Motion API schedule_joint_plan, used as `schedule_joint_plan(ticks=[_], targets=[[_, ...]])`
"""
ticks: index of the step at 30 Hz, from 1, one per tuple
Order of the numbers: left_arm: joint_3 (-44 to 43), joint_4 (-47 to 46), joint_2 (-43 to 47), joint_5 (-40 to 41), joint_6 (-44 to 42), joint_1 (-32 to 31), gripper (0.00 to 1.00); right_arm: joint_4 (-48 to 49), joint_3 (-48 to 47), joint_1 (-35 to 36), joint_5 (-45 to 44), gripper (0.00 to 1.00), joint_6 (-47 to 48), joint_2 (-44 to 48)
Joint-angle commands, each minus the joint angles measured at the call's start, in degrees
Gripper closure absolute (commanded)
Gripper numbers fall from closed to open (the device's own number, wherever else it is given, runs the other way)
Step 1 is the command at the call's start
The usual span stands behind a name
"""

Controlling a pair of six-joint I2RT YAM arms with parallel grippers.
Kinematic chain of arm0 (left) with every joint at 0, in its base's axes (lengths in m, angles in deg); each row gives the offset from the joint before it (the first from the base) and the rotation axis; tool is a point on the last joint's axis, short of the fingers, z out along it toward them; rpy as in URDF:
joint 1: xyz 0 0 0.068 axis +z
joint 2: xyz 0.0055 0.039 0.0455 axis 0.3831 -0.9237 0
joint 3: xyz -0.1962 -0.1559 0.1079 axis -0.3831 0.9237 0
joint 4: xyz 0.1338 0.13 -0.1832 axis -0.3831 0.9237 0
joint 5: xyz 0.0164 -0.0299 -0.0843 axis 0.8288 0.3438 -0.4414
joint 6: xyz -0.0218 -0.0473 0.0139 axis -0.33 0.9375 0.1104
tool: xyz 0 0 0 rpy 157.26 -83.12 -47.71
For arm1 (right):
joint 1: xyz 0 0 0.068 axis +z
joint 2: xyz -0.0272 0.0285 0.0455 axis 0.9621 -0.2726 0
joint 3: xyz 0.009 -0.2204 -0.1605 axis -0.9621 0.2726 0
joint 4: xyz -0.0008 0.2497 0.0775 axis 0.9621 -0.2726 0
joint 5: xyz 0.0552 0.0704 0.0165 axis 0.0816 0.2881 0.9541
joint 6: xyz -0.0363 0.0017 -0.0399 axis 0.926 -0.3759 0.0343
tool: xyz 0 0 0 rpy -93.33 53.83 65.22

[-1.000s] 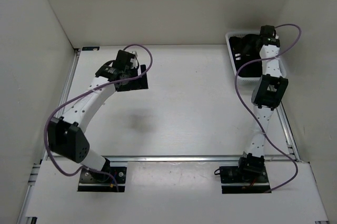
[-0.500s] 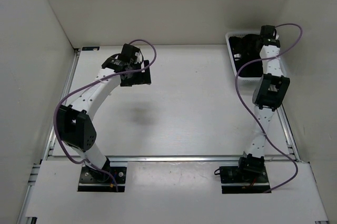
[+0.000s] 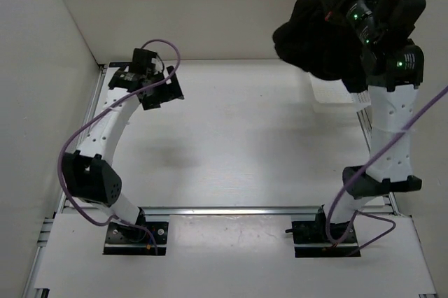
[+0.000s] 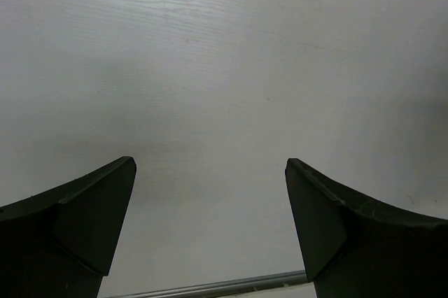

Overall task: Fold and stack the shorts
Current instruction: Move the shorts to the center of the board

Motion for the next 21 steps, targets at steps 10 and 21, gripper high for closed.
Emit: schedule_joint_plan(ticks=[10,21], targets=[[-3.05,6.25,16.07,-6.8,-3.36,16.8,0.01,-0.51,23.78,18.06,1.83,1.0,0.87,10.79],[8.7,3.8,16.16,-11.99,-4.59,11.99,0.04,-3.07,40.41,22.19,-9.51,0.07,-0.8,4.28]])
